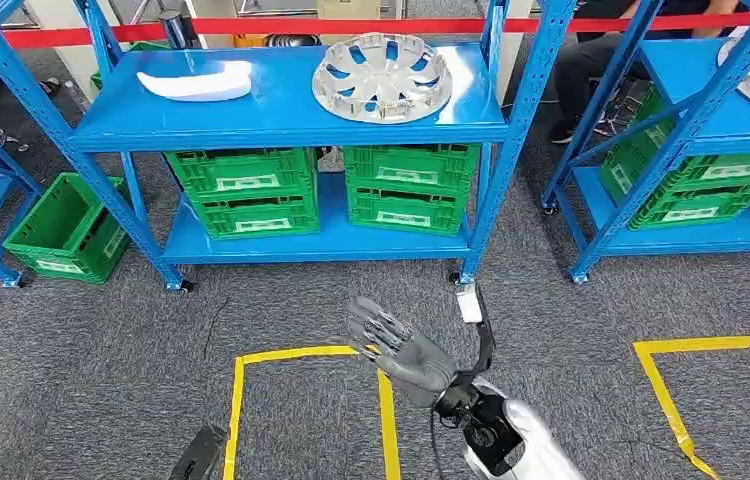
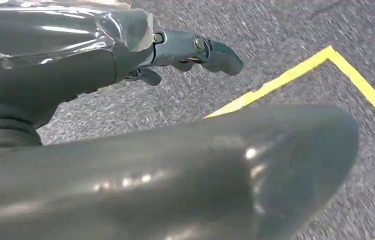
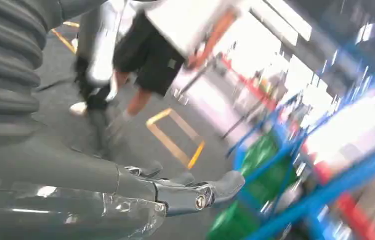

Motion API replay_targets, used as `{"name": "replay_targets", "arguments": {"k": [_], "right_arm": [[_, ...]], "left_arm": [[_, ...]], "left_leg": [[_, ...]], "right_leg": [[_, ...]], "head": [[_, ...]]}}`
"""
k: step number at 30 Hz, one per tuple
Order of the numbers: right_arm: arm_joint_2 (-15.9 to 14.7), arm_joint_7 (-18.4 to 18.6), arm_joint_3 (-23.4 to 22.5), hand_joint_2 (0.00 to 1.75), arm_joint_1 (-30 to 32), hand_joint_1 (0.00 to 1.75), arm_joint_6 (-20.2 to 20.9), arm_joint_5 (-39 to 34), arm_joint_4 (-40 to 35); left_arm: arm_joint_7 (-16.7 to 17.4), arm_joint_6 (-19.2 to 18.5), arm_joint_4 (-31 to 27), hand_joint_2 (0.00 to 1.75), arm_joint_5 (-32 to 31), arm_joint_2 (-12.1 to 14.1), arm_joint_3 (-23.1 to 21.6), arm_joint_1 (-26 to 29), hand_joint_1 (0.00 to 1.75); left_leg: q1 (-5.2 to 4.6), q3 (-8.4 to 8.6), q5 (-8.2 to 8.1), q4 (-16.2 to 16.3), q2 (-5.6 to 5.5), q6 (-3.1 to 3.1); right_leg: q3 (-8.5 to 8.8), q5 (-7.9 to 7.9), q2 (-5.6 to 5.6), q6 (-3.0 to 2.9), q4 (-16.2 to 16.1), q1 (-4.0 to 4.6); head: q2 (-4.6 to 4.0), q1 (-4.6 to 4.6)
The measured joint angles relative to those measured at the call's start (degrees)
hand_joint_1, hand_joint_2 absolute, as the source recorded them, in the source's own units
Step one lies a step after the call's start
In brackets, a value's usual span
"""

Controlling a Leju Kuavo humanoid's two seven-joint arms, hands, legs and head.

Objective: Take the parts from the cabinet and place them on the table.

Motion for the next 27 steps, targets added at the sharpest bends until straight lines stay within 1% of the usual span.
{"name": "replay_targets", "arguments": {"k": [3,5,6,7,8,9,10,11,12,13,14,15,16,17,18,19,21,22,23,24,25,26,27], "right_arm": [[-0.04,-0.02,0.50,1.75,-0.76,0.00,4.13,-1.71,-4.53],[-0.11,-0.13,0.88,1.75,-1.42,0.00,7.34,-2.91,-7.14],[-0.15,-0.15,1.05,1.75,-1.81,0.00,8.81,-3.43,-8.59],[-0.33,-0.22,1.20,1.75,-2.09,0.00,10.54,-4.01,-10.31],[-0.52,-0.31,1.33,1.75,-2.54,0.00,12.24,-4.59,-11.54],[-0.68,-0.31,1.55,1.75,-3.04,0.00,13.68,-4.94,-12.63],[-0.92,-0.31,1.79,1.75,-3.29,0.00,14.93,-5.38,-13.57],[-1.18,-0.28,2.05,0.00,-3.27,0.00,16.44,-5.77,-14.61],[-1.46,-0.13,2.32,0.00,-3.27,0.00,17.70,-5.96,-15.34],[-1.66,0.06,2.56,0.00,-3.27,0.00,18.46,-5.99,-15.94],[-1.79,0.18,2.71,0.00,-3.29,0.00,18.59,-5.92,-16.50],[-1.90,0.33,2.82,0.00,-3.32,0.00,18.62,-5.90,-17.02],[-1.99,0.53,2.91,0.00,-3.34,0.00,18.66,-5.70,-17.52],[-2.08,0.70,2.97,0.00,-3.36,0.00,18.66,-5.51,-17.98],[-2.08,0.80,3.06,0.00,-3.27,0.00,18.68,-5.29,-18.33],[-2.16,1.09,3.08,0.00,-3.18,0.00,18.66,-5.18,-18.64],[-2.29,1.86,3.15,0.00,-3.11,0.00,18.22,-4.96,-19.23],[-2.29,2.23,3.19,0.00,-3.10,0.00,17.96,-4.85,-19.45],[-2.29,2.76,3.24,0.00,-3.11,0.00,17.59,-4.59,-19.75],[-2.29,3.13,3.28,0.00,-3.10,0.00,17.43,-4.54,-19.88],[-2.32,3.83,3.32,0.00,-3.05,0.00,16.82,-3.80,-20.04],[-2.38,4.73,3.37,0.00,-2.94,0.00,16.07,-2.63,-20.12],[-2.53,5.49,3.41,0.00,-2.60,0.00,15.25,-1.46,-20.12]], "left_arm": [[-0.48,-1.33,-0.09,0.00,0.39,0.09,-0.98,-0.06,0.00],[-0.81,-2.19,-0.11,0.00,0.81,0.11,-1.49,-0.15,0.00],[-0.94,-2.61,-0.17,0.00,0.92,0.13,-1.77,-0.23,0.00],[-1.07,-3.17,-0.42,0.00,1.07,0.11,-2.14,-0.24,0.00],[-1.27,-3.68,-0.61,0.00,1.29,0.09,-2.47,-0.36,0.00],[-1.36,-4.14,-0.68,0.00,1.47,0.09,-2.65,-0.49,0.00],[-1.49,-4.59,-0.68,0.00,1.75,0.09,-2.84,-0.48,0.00],[-1.66,-5.14,-0.68,0.00,2.21,0.13,-3.15,-0.43,0.00],[-1.88,-5.58,-0.68,0.00,2.74,0.15,-3.30,-0.38,0.00],[-2.03,-6.01,-0.68,0.00,3.15,0.15,-3.61,-0.36,0.00],[-2.14,-6.04,-0.68,0.00,3.30,0.13,-3.85,-0.35,0.00],[-2.21,-6.04,-0.68,0.00,3.39,0.09,-3.98,-0.34,0.00],[-2.21,-6.01,-0.68,0.00,3.68,0.04,-4.00,-0.33,0.00],[-2.21,-5.95,-0.68,0.00,3.89,0.07,-4.02,-0.29,0.00],[-2.21,-5.82,-0.68,0.00,3.98,0.09,-4.02,-0.28,0.00],[-2.21,-5.82,-0.68,0.00,4.20,0.13,-4.07,-0.18,0.00],[-2.21,-5.66,-0.68,0.00,4.55,0.13,-4.30,0.01,0.00],[-2.21,-5.51,-0.68,0.00,4.75,0.28,-4.46,0.02,0.00],[-2.23,-5.42,-0.70,0.00,4.92,0.20,-4.70,0.05,0.00],[-2.25,-5.34,-0.70,0.00,4.92,0.20,-4.90,0.04,0.00],[-2.25,-5.25,-0.70,0.00,4.94,0.26,-5.03,0.05,0.00],[-2.25,-5.18,-0.70,0.00,5.01,0.33,-5.09,0.14,0.00],[-2.25,-5.18,-0.70,0.00,5.01,0.33,-5.27,0.19,0.00]], "left_leg": [[0.01,-0.14,-0.14,0.21,0.00,0.21],[-0.05,-0.21,-0.16,0.23,0.01,0.33],[-0.07,-0.13,0.04,-0.17,0.03,0.63],[0.68,0.77,0.77,-1.26,0.20,1.16],[0.52,0.92,0.98,-1.52,0.34,1.41],[0.52,0.81,1.03,-1.50,0.41,1.49],[0.49,0.77,1.03,-1.48,0.46,1.50],[0.47,0.68,1.02,-1.46,0.50,1.49],[0.47,0.66,1.00,-1.43,0.49,1.47],[0.48,0.71,0.96,-1.42,0.47,1.41],[0.54,0.81,0.89,-1.40,0.40,1.30],[0.62,0.93,0.71,-1.23,0.30,1.04],[0.67,0.96,0.44,-0.85,0.22,0.67],[0.61,0.61,0.04,-0.26,0.16,0.10],[0.14,0.14,-0.38,0.35,0.13,-0.32],[0.24,-0.06,-0.35,0.39,0.18,-0.47],[0.53,-0.05,-0.29,0.30,0.22,-0.76],[0.72,-0.13,-0.67,0.57,0.21,-1.11],[0.88,-0.73,-1.58,1.61,0.27,-1.49],[1.01,-2.22,-3.76,5.01,0.35,-1.87],[1.13,-4.47,-6.11,9.87,0.36,-2.19],[1.17,-6.81,-8.13,14.74,0.37,-2.38],[1.18,-8.92,-9.23,18.92,0.37,-2.46]], "right_leg": [[-0.03,0.01,0.01,0.04,0.03,0.03],[-0.02,0.17,0.02,0.30,-0.16,-0.04],[0.06,0.33,0.06,0.57,-0.36,0.05],[-0.38,-0.17,-0.06,0.52,0.32,0.14],[-1.21,-1.00,-0.13,0.41,1.98,0.21],[-3.10,-2.71,-0.13,-0.02,5.70,0.17],[-5.59,-4.52,-0.13,-0.30,10.68,0.15],[-8.34,-6.09,-0.13,-0.37,15.94,0.13],[-10.35,-6.64,-0.14,-0.06,19.39,0.07],[-10.79,-6.06,-0.15,0.47,19.39,-0.06],[-9.62,-4.34,-0.17,1.24,16.39,-0.24],[-7.33,-1.89,-0.23,2.03,11.10,-0.43],[-4.82,0.46,-0.40,2.58,5.41,-0.57],[-3.43,1.43,-0.81,2.34,1.36,-0.66],[-3.17,1.57,-0.54,1.51,1.56,-0.37],[-3.51,1.57,-0.46,0.95,1.86,-0.26],[-3.69,1.55,-0.34,0.21,1.90,0.05],[-3.54,1.73,-0.33,-0.29,1.67,-0.62],[-3.45,1.64,-0.31,-0.44,1.67,-0.61],[-3.42,1.58,-0.30,-0.95,1.67,-0.56],[-3.48,1.57,-0.31,-0.98,1.68,-0.47],[-3.51,1.55,-0.31,-1.01,1.69,-0.34],[-3.51,1.54,-0.31,-1.03,1.70,-0.24]], "head": [[0.00,-0.02],[0.00,-0.04],[0.00,-0.02],[0.00,-0.02],[0.00,0.11],[0.00,0.13],[0.00,0.15],[0.00,0.13],[0.00,0.15],[0.00,0.13],[0.00,0.18],[0.00,0.15],[0.00,0.17],[0.00,0.31],[0.00,0.20],[0.00,0.17],[0.00,0.20],[0.00,0.22],[0.00,0.20],[0.00,0.04],[0.00,0.07],[0.00,0.07],[0.00,0.07]]}}
